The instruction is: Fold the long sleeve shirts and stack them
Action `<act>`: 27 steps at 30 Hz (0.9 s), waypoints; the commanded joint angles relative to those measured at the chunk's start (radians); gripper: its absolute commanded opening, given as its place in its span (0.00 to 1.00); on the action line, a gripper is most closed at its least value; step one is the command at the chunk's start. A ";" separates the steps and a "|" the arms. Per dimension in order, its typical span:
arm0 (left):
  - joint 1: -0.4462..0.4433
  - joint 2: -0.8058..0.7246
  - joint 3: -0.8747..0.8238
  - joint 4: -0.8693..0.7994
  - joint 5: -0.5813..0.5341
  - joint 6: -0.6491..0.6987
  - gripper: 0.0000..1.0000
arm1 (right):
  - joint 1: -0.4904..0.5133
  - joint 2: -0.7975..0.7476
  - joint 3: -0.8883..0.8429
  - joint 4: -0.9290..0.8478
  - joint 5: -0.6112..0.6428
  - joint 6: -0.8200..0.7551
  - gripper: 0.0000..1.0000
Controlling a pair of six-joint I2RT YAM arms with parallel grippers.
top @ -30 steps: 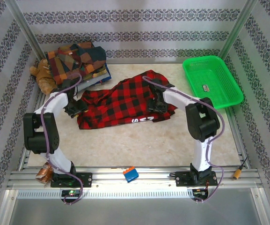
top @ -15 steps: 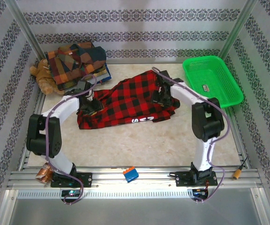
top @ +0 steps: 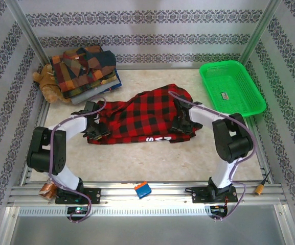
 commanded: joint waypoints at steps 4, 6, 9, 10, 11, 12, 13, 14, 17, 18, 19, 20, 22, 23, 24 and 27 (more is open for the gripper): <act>0.008 -0.160 -0.109 -0.079 -0.011 -0.009 0.48 | 0.067 -0.140 -0.139 -0.069 0.061 0.099 0.52; 0.004 -0.233 -0.097 -0.093 0.033 -0.028 0.55 | 0.073 -0.215 -0.161 -0.072 0.053 0.119 0.56; -0.010 -0.306 -0.030 -0.119 0.091 -0.057 0.60 | 0.056 -0.329 -0.139 -0.080 0.039 0.088 0.65; -0.018 -0.317 -0.002 -0.133 0.100 -0.059 0.61 | 0.038 -0.358 -0.115 -0.084 0.025 0.061 0.67; -0.021 -0.320 0.030 -0.143 0.109 -0.061 0.61 | 0.016 -0.374 -0.092 -0.090 0.008 0.037 0.69; -0.025 -0.321 0.063 -0.155 0.121 -0.059 0.62 | -0.011 -0.385 -0.058 -0.104 -0.009 0.006 0.70; -0.031 -0.316 0.093 -0.160 0.138 -0.057 0.62 | -0.042 -0.390 -0.021 -0.126 -0.021 -0.022 0.71; -0.039 -0.312 0.123 -0.162 0.153 -0.055 0.62 | -0.074 -0.390 0.016 -0.153 -0.037 -0.050 0.72; -0.100 -0.291 0.190 -0.134 0.213 -0.055 0.62 | -0.137 -0.397 0.077 -0.235 -0.052 -0.100 0.72; -0.127 -0.282 0.204 -0.114 0.240 -0.055 0.63 | -0.153 -0.407 0.071 -0.255 -0.058 -0.102 0.71; -0.165 -0.270 0.219 -0.087 0.267 -0.052 0.63 | -0.167 -0.424 0.051 -0.272 -0.066 -0.093 0.71; -0.211 -0.258 0.231 -0.056 0.282 -0.044 0.63 | -0.182 -0.447 0.014 -0.282 -0.075 -0.082 0.71; -0.310 -0.224 0.254 -0.010 0.284 -0.005 0.65 | -0.208 -0.494 -0.075 -0.279 -0.090 -0.063 0.70; -0.361 -0.198 0.274 -0.004 0.274 0.021 0.65 | -0.225 -0.512 -0.122 -0.278 -0.089 -0.049 0.70; -0.402 -0.175 0.294 -0.002 0.271 0.043 0.65 | -0.244 -0.525 -0.162 -0.278 -0.096 -0.036 0.69; -0.514 -0.075 0.359 0.004 0.253 0.118 0.65 | -0.313 -0.555 -0.240 -0.265 -0.108 -0.009 0.68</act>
